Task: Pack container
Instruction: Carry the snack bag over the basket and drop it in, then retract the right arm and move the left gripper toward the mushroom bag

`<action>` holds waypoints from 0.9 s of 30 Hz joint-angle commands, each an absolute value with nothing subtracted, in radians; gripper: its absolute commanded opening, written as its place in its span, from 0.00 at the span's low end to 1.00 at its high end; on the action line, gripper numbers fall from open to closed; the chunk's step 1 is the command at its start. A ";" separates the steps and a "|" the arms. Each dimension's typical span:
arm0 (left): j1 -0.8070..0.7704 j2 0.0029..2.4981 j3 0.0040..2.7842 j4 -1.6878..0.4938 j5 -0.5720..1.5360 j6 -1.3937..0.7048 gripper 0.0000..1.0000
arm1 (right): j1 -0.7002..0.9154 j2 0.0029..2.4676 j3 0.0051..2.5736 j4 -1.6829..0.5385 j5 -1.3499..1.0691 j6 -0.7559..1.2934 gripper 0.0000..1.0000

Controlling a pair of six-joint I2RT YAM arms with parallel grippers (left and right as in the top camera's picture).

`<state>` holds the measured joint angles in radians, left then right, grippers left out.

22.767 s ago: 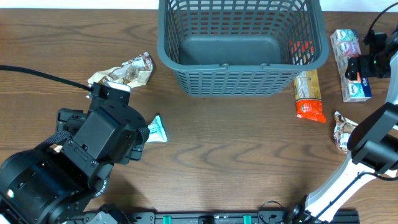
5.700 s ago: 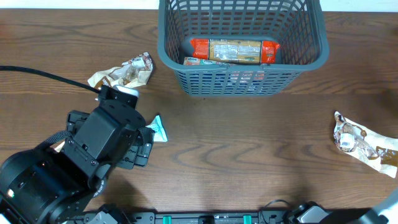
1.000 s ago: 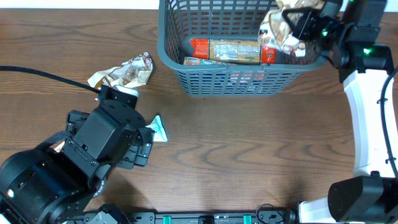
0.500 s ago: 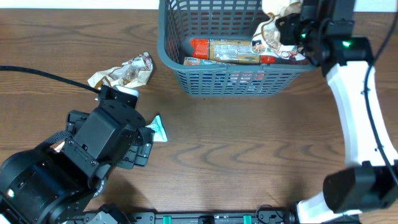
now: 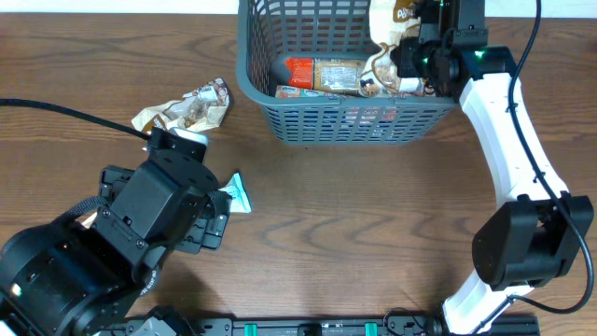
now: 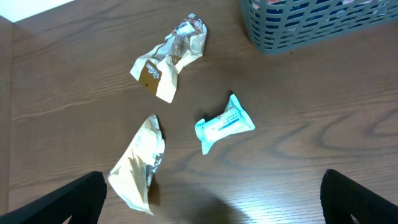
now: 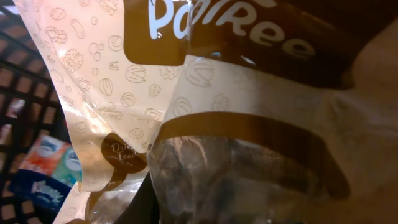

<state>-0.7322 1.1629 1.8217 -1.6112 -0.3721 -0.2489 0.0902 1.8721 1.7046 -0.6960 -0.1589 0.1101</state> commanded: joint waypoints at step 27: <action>-0.732 1.162 1.816 -1.689 -0.377 -0.237 0.99 | 0.078 1.924 2.222 -0.893 -0.161 0.126 0.99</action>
<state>-0.7322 1.1629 1.8217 -1.6112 -0.3721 -0.2489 0.0883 1.9396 2.0178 -0.8555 -0.1467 0.1249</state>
